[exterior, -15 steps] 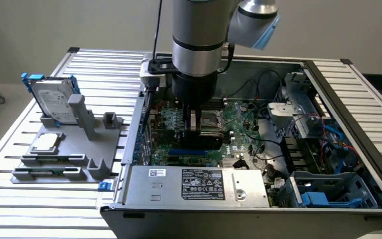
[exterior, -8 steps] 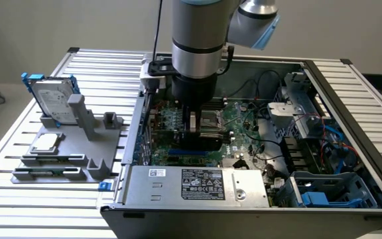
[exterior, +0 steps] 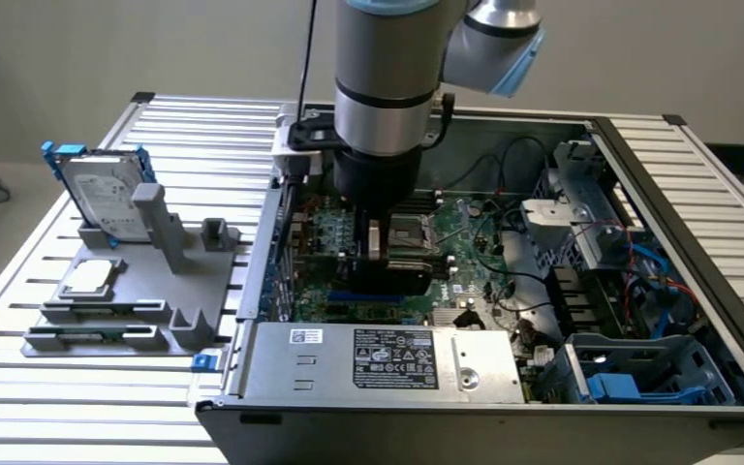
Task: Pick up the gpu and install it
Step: 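Insert the gpu into the slot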
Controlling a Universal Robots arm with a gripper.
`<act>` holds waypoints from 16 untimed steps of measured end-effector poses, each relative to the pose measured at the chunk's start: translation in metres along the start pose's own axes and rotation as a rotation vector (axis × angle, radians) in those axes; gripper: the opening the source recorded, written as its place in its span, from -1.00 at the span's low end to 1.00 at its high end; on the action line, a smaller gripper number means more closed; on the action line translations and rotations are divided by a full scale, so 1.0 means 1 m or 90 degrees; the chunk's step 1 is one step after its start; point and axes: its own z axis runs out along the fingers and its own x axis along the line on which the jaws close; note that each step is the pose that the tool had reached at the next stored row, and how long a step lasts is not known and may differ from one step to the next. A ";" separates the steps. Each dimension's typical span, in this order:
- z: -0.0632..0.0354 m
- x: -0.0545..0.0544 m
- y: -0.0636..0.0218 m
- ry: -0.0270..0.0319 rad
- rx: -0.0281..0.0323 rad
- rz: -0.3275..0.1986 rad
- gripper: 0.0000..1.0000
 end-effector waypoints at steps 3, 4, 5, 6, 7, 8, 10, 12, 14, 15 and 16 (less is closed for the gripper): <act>0.0014 0.000 0.0000 0.0000 -0.0003 0.000 -0.48; 0.0018 0.000 0.0000 0.0000 -0.0003 0.000 -0.48; 0.0022 0.000 0.0000 0.0001 -0.0004 0.000 -0.48; 0.0025 0.000 -0.0001 0.0000 -0.0004 0.000 -0.48; 0.0028 0.000 -0.0001 0.0001 -0.0004 0.000 -0.48; 0.0030 0.000 -0.0001 0.0000 -0.0004 0.000 -0.48; 0.0034 0.000 0.0000 0.0000 -0.0007 0.000 -0.48; 0.0039 0.000 0.0004 0.0000 -0.0016 0.000 -0.48; 0.0042 0.000 0.0009 0.0000 -0.0026 0.000 -0.48; 0.0044 0.000 0.0011 0.0000 -0.0030 0.000 -0.48; 0.0046 0.000 0.0012 0.0000 -0.0032 0.000 -0.48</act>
